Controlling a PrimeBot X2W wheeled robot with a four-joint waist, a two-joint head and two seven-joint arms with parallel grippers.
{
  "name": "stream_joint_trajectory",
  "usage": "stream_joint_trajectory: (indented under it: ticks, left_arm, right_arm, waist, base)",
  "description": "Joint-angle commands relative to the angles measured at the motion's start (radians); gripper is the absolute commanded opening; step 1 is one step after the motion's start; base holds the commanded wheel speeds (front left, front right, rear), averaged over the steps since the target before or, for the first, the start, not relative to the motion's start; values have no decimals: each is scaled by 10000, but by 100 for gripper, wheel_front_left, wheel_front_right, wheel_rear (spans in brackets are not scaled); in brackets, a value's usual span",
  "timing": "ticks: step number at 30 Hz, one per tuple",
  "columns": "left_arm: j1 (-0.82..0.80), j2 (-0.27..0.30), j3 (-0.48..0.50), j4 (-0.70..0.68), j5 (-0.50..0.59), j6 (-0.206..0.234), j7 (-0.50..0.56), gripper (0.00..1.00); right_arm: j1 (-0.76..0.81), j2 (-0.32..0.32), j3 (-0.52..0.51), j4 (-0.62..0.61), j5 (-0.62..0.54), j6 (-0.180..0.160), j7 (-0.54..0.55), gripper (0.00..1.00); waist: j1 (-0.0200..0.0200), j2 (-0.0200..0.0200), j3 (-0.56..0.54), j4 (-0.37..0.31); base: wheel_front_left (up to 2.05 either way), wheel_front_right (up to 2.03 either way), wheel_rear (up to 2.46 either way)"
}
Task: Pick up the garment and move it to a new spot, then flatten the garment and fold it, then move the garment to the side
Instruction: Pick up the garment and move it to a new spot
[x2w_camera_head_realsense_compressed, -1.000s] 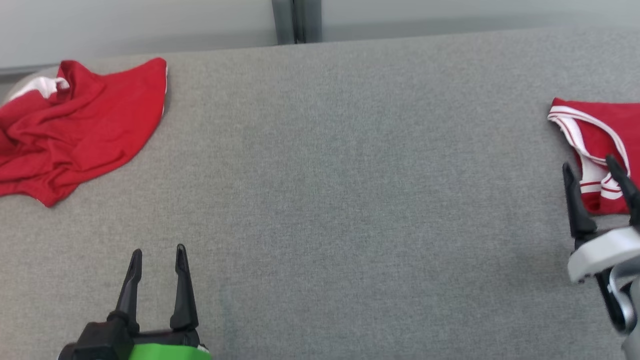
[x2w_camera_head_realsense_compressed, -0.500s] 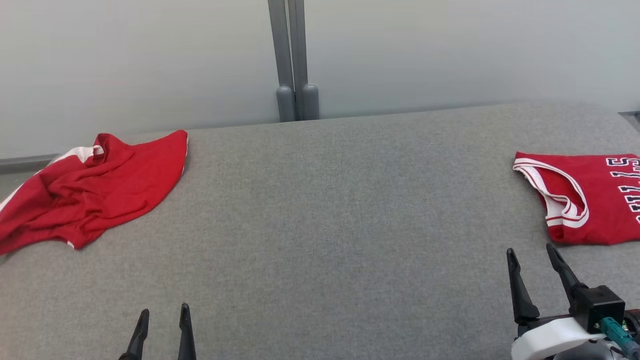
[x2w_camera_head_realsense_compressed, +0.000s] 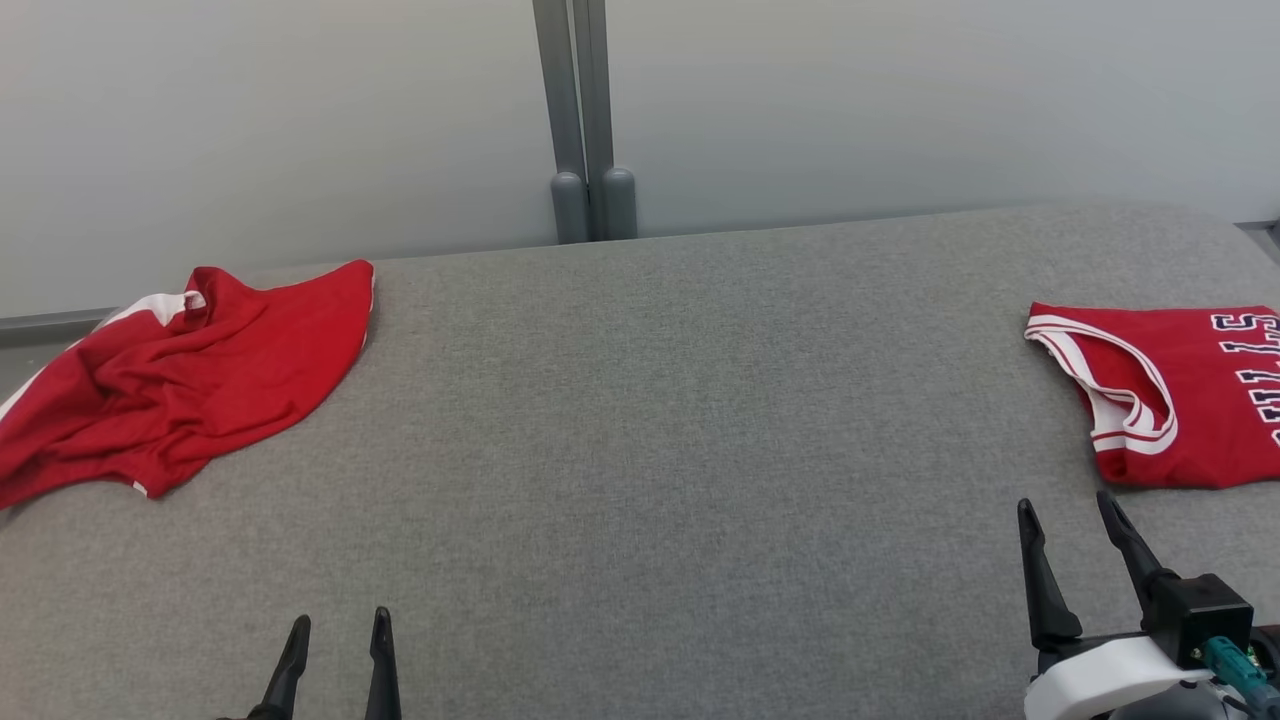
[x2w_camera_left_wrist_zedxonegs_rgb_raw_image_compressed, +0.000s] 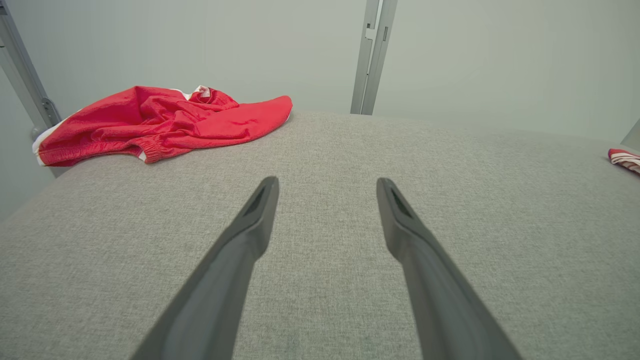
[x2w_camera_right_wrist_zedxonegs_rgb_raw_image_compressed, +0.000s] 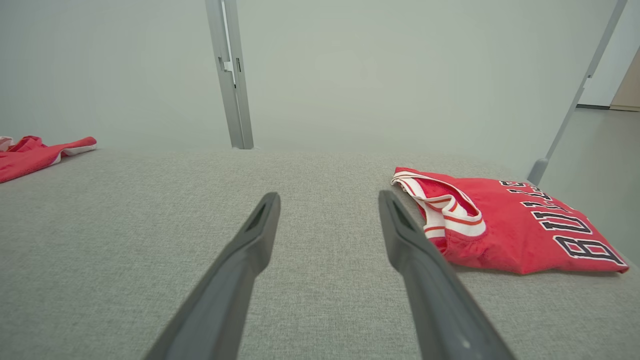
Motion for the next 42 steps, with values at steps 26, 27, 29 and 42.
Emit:
stream_joint_trajectory:
  ticks: [26, 27, 29, 42]
  left_arm:
    - [-158, 30, 129, -588, -261, 66, -1, 100]
    - [-336, 30, 90, -582, -311, -12, 1, 100]
    - [-770, 30, 45, -543, -389, -111, -1, 100]
    - [-7672, 314, -950, 3686, -1258, -536, 1158, 100]
  right_arm:
    - [323, 226, 729, 109, 154, -10, -25, 100]
    - [317, 202, 698, 66, 158, -10, -27, 100]
    - [169, 86, 687, -43, 146, -10, -25, 100]
    - [-2499, -1974, 1085, -1256, 386, -10, -26, 100]
  waist:
    - [1, 0, 23, 3275]
    - [1, 0, 137, 3262]
    - [1, 0, 589, 3212]
    - [1, 0, 5694, 2644]
  base:
    - [0, 0, 0]
    - [0, 0, 0]
    - [0, 0, 0]
    - [0, 0, 0]
